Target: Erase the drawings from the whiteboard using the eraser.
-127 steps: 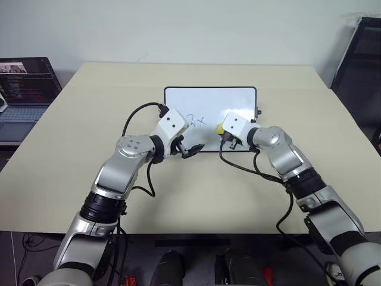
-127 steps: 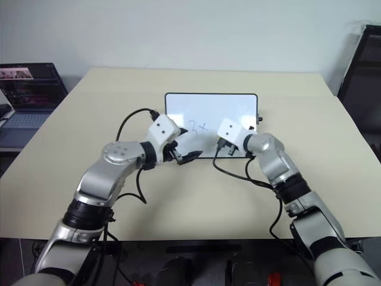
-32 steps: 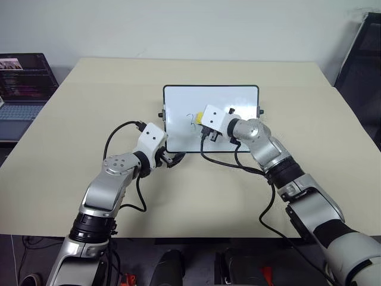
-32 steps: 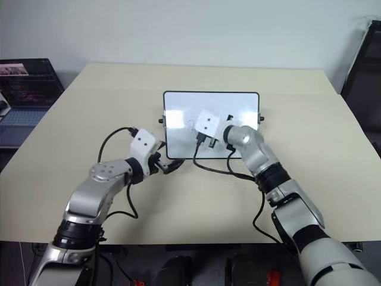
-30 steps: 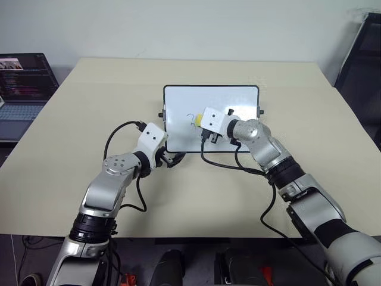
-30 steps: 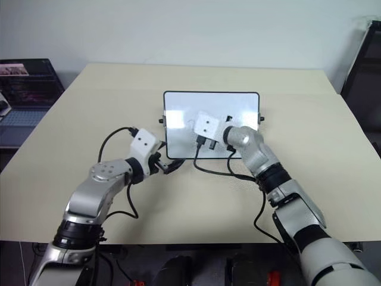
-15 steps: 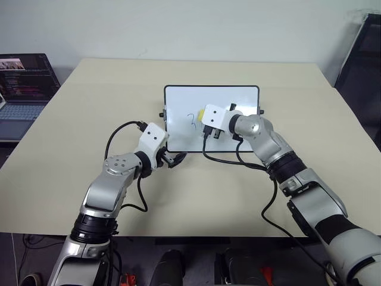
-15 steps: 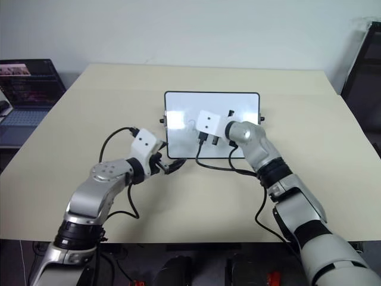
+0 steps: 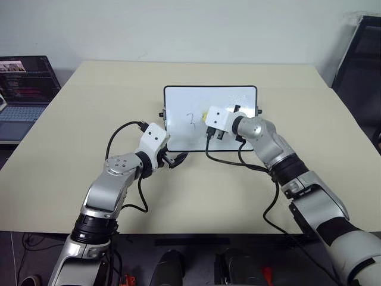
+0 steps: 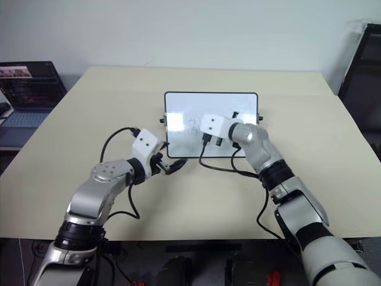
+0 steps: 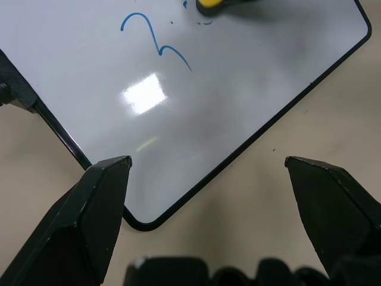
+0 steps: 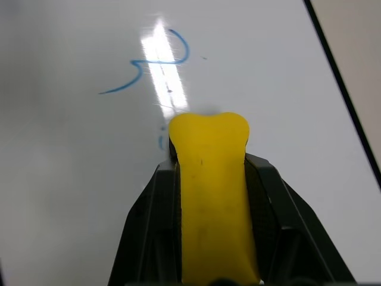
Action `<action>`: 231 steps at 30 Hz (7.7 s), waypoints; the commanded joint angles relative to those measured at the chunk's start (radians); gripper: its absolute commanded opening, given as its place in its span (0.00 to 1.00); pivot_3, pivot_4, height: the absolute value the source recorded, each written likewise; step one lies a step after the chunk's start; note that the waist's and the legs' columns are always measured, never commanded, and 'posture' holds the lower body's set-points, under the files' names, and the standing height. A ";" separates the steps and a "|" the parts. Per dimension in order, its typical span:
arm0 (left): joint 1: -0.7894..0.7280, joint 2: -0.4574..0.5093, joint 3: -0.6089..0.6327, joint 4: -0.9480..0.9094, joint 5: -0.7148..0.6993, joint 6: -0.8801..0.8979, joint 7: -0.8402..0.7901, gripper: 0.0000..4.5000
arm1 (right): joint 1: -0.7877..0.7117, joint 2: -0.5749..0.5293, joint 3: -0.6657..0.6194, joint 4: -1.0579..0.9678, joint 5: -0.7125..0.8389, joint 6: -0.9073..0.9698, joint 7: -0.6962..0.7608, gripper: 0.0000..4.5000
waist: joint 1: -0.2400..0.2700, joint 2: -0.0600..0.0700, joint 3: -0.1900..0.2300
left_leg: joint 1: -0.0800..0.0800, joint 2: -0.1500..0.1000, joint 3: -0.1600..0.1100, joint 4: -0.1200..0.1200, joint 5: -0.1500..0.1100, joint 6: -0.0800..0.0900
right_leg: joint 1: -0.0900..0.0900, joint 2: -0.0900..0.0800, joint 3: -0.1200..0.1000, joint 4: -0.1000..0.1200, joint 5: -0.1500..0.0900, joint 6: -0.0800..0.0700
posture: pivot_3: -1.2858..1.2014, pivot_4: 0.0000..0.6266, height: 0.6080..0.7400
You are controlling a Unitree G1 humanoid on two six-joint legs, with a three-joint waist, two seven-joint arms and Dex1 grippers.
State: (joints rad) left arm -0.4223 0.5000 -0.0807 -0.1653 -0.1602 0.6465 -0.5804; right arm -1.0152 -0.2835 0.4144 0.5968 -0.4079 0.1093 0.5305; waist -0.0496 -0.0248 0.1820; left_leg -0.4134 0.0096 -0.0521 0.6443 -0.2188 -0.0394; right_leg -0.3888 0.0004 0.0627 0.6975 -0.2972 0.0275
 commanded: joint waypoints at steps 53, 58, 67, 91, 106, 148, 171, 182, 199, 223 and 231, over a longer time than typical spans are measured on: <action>-0.009 -0.004 -0.005 -0.058 -0.008 0.011 0.001 1.00 | 0.000 -0.080 -0.019 0.044 0.003 0.033 0.188 0.24 | 0.002 0.000 0.000 | 0.005 0.000 -0.001 0.000 0.000 0.000 | 0.005 0.000 0.000 0.000 0.000 0.000 | 0.52 0.24 1.00; -0.012 -0.005 -0.006 -0.069 -0.009 0.026 0.003 1.00 | 0.015 -0.070 -0.026 0.008 0.013 0.036 0.185 0.24 | 0.000 0.000 0.000 | 0.012 0.000 0.000 -0.001 0.000 0.000 | 0.013 0.000 0.001 -0.001 0.000 0.000 | 0.52 0.24 1.00; -0.008 -0.007 -0.003 -0.084 -0.008 0.039 0.005 1.00 | -0.067 0.035 -0.025 0.077 0.028 0.009 0.146 0.24 | -0.017 0.000 0.000 | 0.014 0.001 0.001 -0.002 0.000 0.000 | 0.012 0.001 0.002 -0.001 0.000 0.000 | 0.52 0.24 1.00; 0.018 -0.012 -0.004 -0.028 0.004 -0.033 0.002 1.00 | -0.148 0.032 -0.027 0.268 0.024 -0.064 0.106 0.24 | 0.000 0.000 0.001 | 0.012 0.000 0.001 -0.011 0.000 0.000 | 0.010 0.000 0.002 -0.008 0.000 0.000 | 0.52 0.24 1.00; 0.009 -0.006 -0.003 -0.020 0.003 -0.035 -0.004 1.00 | -0.030 -0.012 -0.092 0.019 0.097 0.052 0.159 0.24 | 0.002 0.000 0.001 | 0.012 0.000 0.001 -0.011 0.000 0.000 | 0.011 -0.001 0.001 -0.010 0.000 0.000 | 0.52 0.24 1.00; 0.014 -0.093 0.154 -0.081 -0.059 -0.011 0.189 1.00 | 0.578 -0.052 -0.247 -0.880 0.457 0.304 0.003 0.24 | 0.016 0.000 0.000 | -0.001 0.000 -0.001 -0.013 0.000 0.000 | 0.001 0.000 -0.001 -0.016 0.000 0.000 | 0.52 0.24 1.00; -0.001 -0.065 0.111 0.038 -0.012 -0.101 0.136 1.00 | -0.148 0.125 -0.030 0.141 0.185 -0.001 0.002 0.24 | 0.017 0.000 0.000 | -0.002 0.000 0.000 -0.014 0.000 0.000 | -0.001 -0.002 -0.001 -0.016 0.000 0.000 | 0.52 0.24 1.00; -0.003 -0.075 0.093 0.020 -0.006 -0.088 0.140 1.00 | -0.209 0.149 -0.033 0.278 0.121 -0.073 -0.017 0.24 | 0.013 0.000 0.000 | -0.001 0.000 0.000 -0.013 0.000 0.000 | -0.001 -0.002 -0.001 -0.014 0.000 -0.001 | 0.52 0.24 1.00; -0.022 -0.077 0.083 -0.044 -0.017 -0.012 0.145 1.00 | -0.231 0.107 -0.010 0.349 0.055 -0.108 -0.005 0.24 | 0.016 0.000 0.000 | -0.001 0.000 -0.001 -0.008 0.000 -0.001 | -0.001 -0.002 -0.001 -0.007 0.000 -0.001 | 0.52 0.24 1.00; -0.019 -0.019 0.074 -0.006 -0.020 -0.008 0.061 1.00 | -0.186 0.070 0.068 0.284 -0.046 -0.178 0.054 0.24 | 0.008 0.000 0.000 | 0.001 0.000 0.000 -0.002 0.000 -0.001 | 0.000 -0.001 -0.001 -0.001 0.000 -0.001 | 0.52 0.24 1.00; -0.014 -0.021 0.068 -0.008 -0.019 -0.009 0.052 1.00 | -0.144 0.041 0.105 0.228 -0.079 -0.170 0.169 0.24 | 0.006 0.000 0.000 | 0.001 0.000 -0.001 -0.001 0.000 0.000 | 0.001 -0.001 -0.001 0.000 0.000 -0.001 | 0.52 0.24 1.00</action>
State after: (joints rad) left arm -0.4270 0.4724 -0.0138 -0.1536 -0.1764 0.6495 -0.5243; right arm -1.1565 -0.2247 0.5136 0.8291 -0.4611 -0.0646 0.7007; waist -0.0432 -0.0250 0.1824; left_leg -0.4119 0.0095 -0.0526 0.6436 -0.2186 -0.0399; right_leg -0.3881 -0.0001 0.0620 0.6978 -0.2971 0.0269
